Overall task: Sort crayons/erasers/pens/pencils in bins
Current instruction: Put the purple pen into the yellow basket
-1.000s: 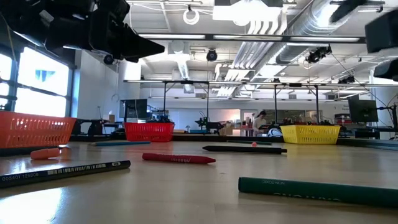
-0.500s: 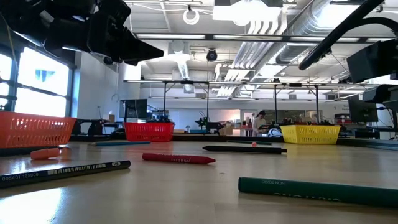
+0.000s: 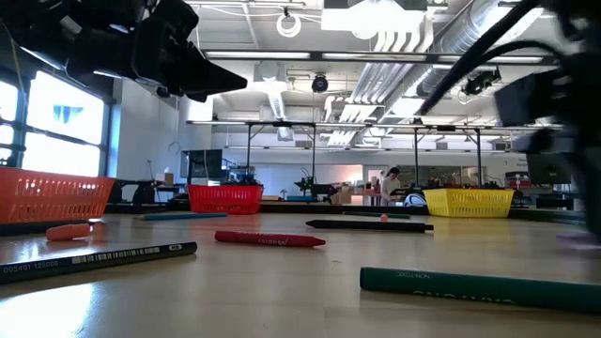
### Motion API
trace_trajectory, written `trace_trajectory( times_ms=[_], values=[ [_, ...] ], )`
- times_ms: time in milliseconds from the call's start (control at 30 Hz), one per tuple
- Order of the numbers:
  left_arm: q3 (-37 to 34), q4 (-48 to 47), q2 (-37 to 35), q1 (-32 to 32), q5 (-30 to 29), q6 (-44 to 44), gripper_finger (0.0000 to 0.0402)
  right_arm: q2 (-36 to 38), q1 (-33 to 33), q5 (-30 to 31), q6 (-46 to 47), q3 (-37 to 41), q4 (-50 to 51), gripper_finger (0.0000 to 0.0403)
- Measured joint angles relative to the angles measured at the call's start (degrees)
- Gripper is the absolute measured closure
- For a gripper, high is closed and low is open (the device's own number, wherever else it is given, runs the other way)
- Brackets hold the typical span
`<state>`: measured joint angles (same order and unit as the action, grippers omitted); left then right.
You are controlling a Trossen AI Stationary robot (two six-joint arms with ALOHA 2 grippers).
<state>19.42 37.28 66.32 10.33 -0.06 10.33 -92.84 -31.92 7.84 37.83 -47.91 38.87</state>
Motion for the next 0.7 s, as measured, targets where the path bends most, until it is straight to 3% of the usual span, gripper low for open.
trace_trajectory(
  times_ms=[200,367,567,700],
  values=[
    [0.0,0.04,0.0,0.0,-0.17,-0.13,0.0401,1.25,5.08,5.14,-5.99,-6.85,11.54,0.0385],
    [0.0,0.15,0.0,0.0,-0.19,0.3,0.0401,1.29,13.39,12.89,-11.78,-13.58,23.29,0.0386],
    [0.0,0.15,0.0,-0.02,-0.19,-0.16,0.0401,1.34,27.83,26.52,-23.39,-16.53,31.09,0.0386],
    [0.0,0.11,0.0,-0.02,-0.19,-0.24,0.0401,1.34,39.24,33.41,-35.6,-15.87,28.47,0.0386]
  ],
)
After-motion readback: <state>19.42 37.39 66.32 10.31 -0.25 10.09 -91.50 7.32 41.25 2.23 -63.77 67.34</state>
